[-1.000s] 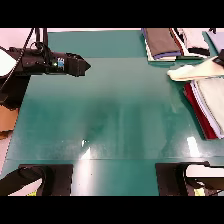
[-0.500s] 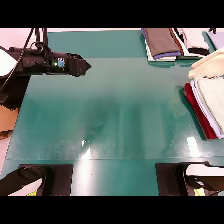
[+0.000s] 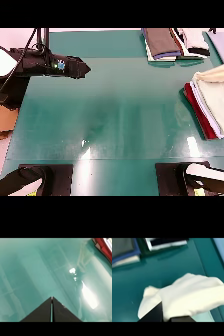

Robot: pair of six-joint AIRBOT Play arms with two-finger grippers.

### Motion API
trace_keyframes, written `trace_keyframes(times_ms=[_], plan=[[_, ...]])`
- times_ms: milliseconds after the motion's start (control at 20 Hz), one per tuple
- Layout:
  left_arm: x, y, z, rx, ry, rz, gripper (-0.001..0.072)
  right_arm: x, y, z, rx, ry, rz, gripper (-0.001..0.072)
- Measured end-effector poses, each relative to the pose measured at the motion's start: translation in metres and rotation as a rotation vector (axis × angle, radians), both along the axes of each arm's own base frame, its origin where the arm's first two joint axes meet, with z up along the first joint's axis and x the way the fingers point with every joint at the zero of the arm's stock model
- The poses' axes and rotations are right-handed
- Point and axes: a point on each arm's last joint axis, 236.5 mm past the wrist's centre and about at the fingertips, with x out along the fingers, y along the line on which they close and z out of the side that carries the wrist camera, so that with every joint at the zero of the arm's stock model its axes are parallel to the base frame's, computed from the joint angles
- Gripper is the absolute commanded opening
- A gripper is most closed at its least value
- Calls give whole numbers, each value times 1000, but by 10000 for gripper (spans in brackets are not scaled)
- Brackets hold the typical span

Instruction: Fold the shirts.

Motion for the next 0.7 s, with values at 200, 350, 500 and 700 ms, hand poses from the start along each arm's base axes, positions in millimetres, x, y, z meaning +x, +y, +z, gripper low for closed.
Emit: trace_keyframes(times_ms=[200,350,500,700], plan=[[-1,0,-1,7,1,-5,26,-72,-13,-54,-17,208,-88,25],[-1,0,-1,9,0,-7,26,-129,-21,-92,5,337,-176,385],[-1,0,-2,10,1,-8,26,-175,-29,-119,46,407,-271,490],[-1,0,-1,10,0,-7,26,-193,-34,-113,70,354,-353,489]])
